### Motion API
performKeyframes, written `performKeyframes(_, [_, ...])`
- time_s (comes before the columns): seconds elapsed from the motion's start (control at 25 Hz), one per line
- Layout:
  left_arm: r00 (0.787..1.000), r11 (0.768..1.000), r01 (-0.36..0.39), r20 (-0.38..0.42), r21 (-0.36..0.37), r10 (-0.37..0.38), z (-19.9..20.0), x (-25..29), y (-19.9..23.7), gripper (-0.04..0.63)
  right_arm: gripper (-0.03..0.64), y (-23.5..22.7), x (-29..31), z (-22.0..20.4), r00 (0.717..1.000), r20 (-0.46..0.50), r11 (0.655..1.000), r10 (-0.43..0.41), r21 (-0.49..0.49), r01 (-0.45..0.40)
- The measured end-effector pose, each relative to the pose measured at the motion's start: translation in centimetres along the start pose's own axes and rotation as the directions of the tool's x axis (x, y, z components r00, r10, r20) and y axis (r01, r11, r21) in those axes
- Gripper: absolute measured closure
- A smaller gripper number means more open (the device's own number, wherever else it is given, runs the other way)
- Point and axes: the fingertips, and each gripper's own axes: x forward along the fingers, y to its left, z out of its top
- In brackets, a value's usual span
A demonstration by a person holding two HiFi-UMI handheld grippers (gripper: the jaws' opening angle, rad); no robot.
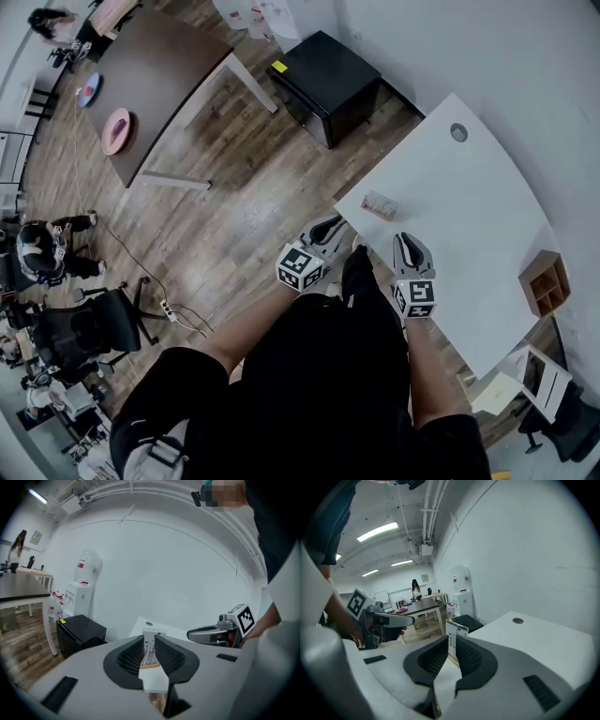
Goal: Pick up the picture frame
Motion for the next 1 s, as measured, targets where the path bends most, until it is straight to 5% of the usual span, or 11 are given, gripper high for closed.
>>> performKeyframes(0.4, [0.977,0.997,0.045,-0.211,0.063,-0.031,-5.0,5.7,3.0,0.501,0.500,-2.6,4.5,-5.3,0.985,-0.167,0.998,0.053,0.044,-0.046])
performKeyframes(1.0, [0.931,0.979,0.161,-0.348,0.125,-0.109,-7.9,10.9,4.1,0.448,0.451,-3.3,9.7,-8.9,0.942,-0.306,0.988,0.135,-0.028,-0.151])
